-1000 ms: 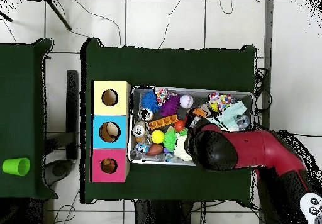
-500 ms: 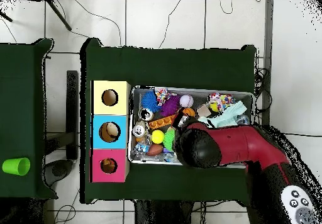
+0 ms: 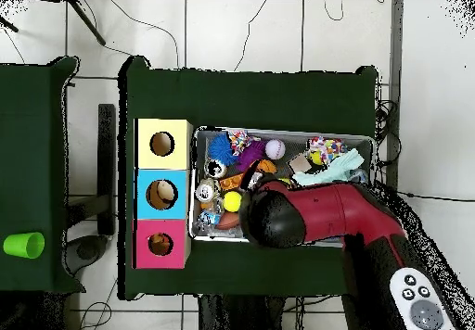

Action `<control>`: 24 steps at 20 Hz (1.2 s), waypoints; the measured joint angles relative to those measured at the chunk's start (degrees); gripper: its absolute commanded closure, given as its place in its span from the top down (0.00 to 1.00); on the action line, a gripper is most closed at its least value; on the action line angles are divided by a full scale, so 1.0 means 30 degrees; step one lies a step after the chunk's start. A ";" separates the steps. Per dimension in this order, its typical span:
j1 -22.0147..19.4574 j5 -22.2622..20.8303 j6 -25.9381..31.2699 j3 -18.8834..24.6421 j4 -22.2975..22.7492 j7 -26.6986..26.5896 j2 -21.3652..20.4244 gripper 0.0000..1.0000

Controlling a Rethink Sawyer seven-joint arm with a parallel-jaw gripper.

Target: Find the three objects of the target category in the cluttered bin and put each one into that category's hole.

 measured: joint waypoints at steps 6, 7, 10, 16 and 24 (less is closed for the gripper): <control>0.0147 0.0094 -0.0036 -0.0339 0.0000 0.0000 0.0049 1.00; 0.0149 0.0082 -0.0095 -0.0446 -0.0003 0.0000 0.0092 1.00; 0.0145 0.0082 -0.0351 -0.0711 0.0000 0.0000 0.0287 1.00; 0.0092 0.0294 -0.0536 -0.1044 -0.0006 0.0000 0.0533 1.00; 0.1076 0.0231 -0.1860 -0.2278 -0.0006 0.0000 0.1553 1.00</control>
